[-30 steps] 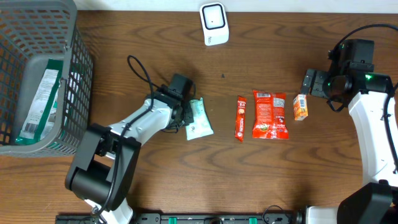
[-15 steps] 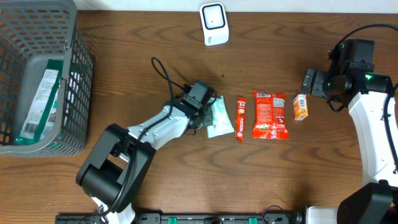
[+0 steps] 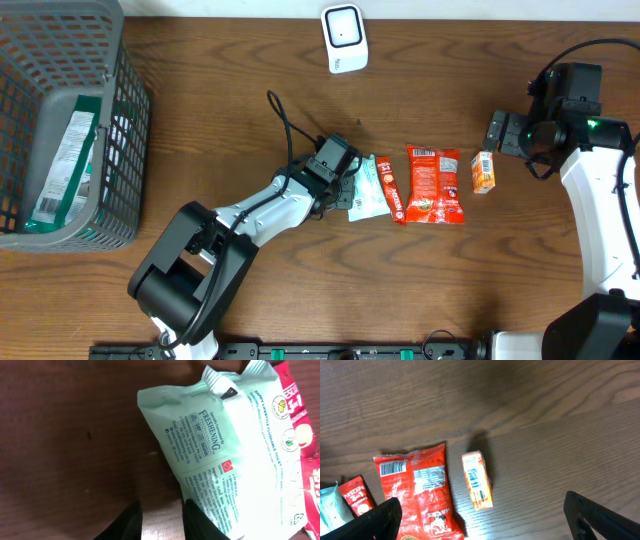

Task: Scan the item barcode
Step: 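Push the green wipes packet rightward against the Nescafe stick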

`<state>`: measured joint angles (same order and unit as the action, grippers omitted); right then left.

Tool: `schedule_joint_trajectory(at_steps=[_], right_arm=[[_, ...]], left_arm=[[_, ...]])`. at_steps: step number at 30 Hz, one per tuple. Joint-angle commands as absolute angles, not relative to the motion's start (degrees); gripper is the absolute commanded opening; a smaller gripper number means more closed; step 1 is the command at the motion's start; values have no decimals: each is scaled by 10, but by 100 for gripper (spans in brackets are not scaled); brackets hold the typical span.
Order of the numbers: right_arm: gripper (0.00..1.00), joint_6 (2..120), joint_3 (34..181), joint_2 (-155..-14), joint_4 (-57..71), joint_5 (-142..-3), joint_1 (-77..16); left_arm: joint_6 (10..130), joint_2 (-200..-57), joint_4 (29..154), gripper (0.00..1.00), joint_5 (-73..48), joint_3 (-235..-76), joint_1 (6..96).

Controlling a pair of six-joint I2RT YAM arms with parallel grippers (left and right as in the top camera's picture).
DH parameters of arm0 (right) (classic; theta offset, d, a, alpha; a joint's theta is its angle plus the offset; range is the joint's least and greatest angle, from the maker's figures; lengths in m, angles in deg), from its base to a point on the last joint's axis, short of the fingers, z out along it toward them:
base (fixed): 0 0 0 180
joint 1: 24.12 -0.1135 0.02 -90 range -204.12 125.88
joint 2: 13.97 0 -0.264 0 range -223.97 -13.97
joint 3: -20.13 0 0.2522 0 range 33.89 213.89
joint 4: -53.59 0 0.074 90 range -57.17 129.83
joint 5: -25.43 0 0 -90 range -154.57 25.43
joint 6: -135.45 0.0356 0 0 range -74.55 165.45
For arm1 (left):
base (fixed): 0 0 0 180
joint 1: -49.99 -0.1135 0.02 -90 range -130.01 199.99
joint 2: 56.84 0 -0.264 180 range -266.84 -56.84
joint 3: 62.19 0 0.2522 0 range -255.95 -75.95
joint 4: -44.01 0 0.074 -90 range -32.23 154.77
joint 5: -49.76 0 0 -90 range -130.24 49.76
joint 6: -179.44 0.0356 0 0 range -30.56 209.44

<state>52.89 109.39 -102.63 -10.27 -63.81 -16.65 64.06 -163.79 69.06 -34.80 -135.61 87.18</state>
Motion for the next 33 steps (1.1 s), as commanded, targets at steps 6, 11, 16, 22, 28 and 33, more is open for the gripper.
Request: schedule_joint_trajectory(at_steps=[6, 11, 16, 22, 28, 33], right_arm=[[99, 537, 1101, -1025, -103, -640, -163], [99, 537, 1101, -1025, -103, -640, -163], [99, 537, 1101, -1025, -103, -640, -163], [99, 537, 1101, -1025, -103, -640, -163], [99, 537, 1101, -1025, -103, -640, -163], [99, 537, 1101, -1025, -103, -640, -163]], left_arm=[[684, -1647, 672, 30, -353, -1353, 873], [684, -1647, 671, 30, -353, -1353, 875], [685, -1648, 670, 30, -353, -1353, 875], [685, -1648, 666, 30, -347, -1353, 875], [695, -1648, 664, 30, -329, -1353, 878], [709, -1648, 659, 30, -329, -1353, 878]])
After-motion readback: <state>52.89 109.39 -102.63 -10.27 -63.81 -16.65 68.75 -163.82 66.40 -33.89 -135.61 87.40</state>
